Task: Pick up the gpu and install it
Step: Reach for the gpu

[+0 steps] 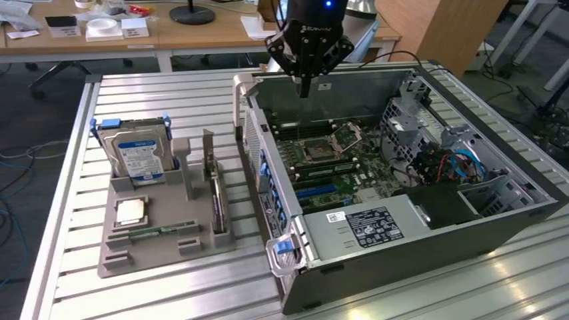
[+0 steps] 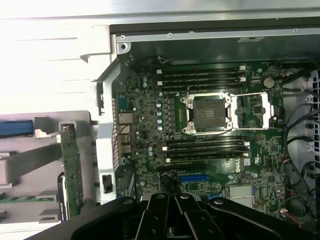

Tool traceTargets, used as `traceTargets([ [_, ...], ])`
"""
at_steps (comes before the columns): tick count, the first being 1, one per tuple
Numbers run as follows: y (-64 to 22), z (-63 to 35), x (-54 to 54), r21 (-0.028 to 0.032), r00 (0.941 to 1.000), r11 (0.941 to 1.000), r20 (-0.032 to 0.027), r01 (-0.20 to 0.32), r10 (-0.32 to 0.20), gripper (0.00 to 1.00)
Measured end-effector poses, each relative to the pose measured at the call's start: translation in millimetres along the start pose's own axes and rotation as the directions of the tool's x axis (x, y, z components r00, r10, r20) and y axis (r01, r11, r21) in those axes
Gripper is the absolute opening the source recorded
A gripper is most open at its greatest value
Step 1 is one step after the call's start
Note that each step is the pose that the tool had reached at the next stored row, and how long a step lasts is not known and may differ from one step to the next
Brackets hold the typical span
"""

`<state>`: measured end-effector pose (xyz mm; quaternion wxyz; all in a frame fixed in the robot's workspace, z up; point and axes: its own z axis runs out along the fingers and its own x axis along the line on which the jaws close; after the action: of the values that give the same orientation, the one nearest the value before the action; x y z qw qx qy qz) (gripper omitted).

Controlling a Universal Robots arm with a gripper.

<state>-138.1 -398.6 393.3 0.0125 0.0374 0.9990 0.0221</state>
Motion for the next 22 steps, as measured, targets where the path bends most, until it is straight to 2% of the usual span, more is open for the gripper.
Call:
traceTargets([
  [22, -0.2, -1.0, 55.6, -0.0001, 1.0, 1.0, 0.0007, 0.0, 0.0, 0.11],
])
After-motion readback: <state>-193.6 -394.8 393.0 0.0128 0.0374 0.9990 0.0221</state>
